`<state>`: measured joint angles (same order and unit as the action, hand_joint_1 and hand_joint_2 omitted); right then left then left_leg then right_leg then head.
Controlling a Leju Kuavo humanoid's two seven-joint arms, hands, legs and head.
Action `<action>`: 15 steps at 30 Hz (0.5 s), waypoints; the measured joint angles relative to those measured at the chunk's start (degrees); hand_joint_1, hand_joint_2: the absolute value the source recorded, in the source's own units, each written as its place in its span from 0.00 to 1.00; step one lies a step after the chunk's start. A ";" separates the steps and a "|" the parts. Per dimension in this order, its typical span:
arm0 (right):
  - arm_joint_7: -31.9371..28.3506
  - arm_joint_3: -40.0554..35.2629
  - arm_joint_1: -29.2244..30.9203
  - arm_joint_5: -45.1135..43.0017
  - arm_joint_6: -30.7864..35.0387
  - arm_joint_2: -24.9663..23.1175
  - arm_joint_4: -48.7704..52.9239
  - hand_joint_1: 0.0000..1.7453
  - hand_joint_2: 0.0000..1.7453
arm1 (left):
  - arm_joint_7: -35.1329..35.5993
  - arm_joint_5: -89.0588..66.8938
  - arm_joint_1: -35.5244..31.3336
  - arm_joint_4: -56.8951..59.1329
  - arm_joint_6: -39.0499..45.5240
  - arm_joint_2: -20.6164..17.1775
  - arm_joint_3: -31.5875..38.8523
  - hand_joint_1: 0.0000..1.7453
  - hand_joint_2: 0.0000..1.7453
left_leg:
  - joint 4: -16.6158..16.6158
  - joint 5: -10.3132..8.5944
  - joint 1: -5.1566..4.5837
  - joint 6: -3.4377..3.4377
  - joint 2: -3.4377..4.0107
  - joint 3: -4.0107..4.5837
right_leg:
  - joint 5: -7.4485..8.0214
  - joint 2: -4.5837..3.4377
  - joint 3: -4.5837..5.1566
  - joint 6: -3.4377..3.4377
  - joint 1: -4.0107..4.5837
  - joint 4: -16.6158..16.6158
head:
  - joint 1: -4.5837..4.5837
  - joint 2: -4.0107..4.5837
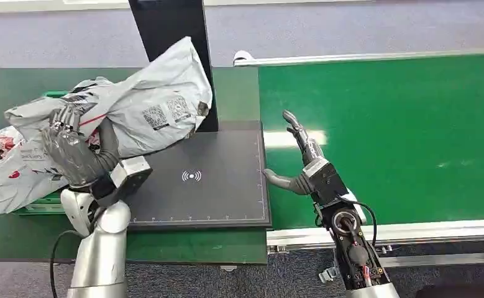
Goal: Moved the parcel from conveyor to table for the left to box.
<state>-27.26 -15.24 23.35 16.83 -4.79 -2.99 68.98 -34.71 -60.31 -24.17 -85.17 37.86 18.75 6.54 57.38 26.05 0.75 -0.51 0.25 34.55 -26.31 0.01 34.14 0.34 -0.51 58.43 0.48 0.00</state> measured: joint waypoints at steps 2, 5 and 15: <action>0.00 -0.46 0.54 0.00 0.00 -0.02 -0.35 0.00 1.00 | 2.08 -6.21 -4.14 2.38 0.00 0.22 4.31 1.00 1.00 | 0.00 0.00 0.00 0.00 -0.01 0.00 | 0.00 0.00 0.00 0.00 0.00 0.00 | 0.00 0.02; 0.24 -0.92 1.22 0.00 -0.15 -0.04 -0.72 0.00 1.00 | 11.38 -15.32 -10.22 8.39 0.00 -0.14 9.52 1.00 1.00 | 0.01 0.00 -0.01 0.00 -0.02 0.00 | 0.00 0.01 -0.01 0.01 -0.01 -0.01 | 0.00 0.02; 1.75 -1.38 1.45 1.25 -1.46 -0.07 -1.03 0.00 1.00 | 43.72 -28.14 -24.20 38.60 -2.76 -10.12 6.66 0.00 1.00 | 0.01 -0.01 0.00 0.00 0.02 0.01 | 0.02 0.00 0.01 0.01 0.00 0.02 | 0.00 0.02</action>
<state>-25.51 -16.61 24.80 18.08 -6.25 -3.06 67.95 9.01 -88.46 -48.37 -46.57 35.10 8.63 13.20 57.39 26.04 0.74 -0.52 0.27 34.56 -26.30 0.01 34.15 0.34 -0.51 58.45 0.48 0.02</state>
